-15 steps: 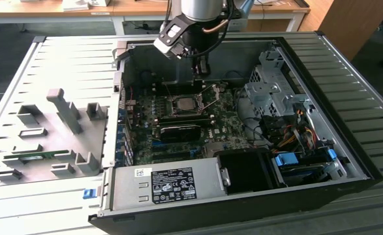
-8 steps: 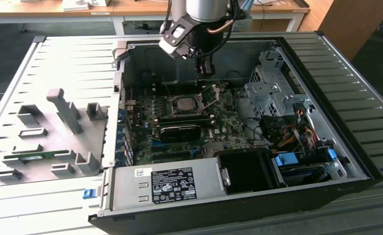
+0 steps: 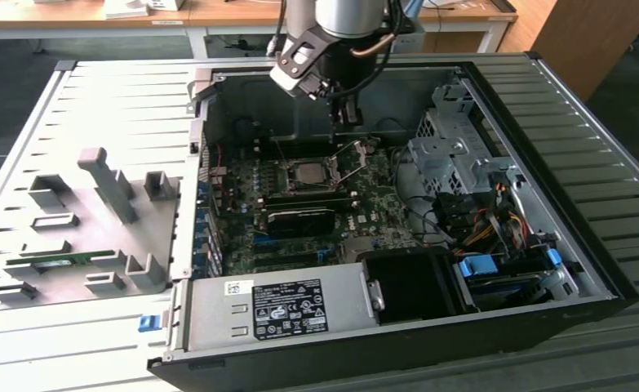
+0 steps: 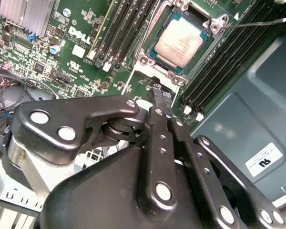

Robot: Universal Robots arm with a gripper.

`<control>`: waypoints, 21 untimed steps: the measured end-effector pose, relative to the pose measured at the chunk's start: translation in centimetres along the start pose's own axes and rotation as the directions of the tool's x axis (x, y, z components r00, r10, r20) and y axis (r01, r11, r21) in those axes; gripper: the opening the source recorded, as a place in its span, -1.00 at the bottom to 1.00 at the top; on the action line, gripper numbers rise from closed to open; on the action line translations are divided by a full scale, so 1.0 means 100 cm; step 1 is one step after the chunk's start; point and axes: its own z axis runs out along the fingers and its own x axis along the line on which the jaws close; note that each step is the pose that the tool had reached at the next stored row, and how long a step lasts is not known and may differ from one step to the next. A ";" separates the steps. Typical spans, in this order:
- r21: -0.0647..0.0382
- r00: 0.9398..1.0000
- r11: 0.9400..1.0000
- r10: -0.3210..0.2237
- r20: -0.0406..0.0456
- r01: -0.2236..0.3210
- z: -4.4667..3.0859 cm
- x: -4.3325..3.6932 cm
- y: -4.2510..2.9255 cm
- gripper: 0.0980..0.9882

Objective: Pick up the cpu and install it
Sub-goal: 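Close the cpu cover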

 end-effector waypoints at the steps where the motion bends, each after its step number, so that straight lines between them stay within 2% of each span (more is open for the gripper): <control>1: 0.000 1.000 1.000 0.000 0.000 0.000 0.0001 0.0000 0.0011 -0.98; 21: 0.000 1.000 1.000 0.000 0.000 0.000 0.0051 -0.0001 0.0164 -0.98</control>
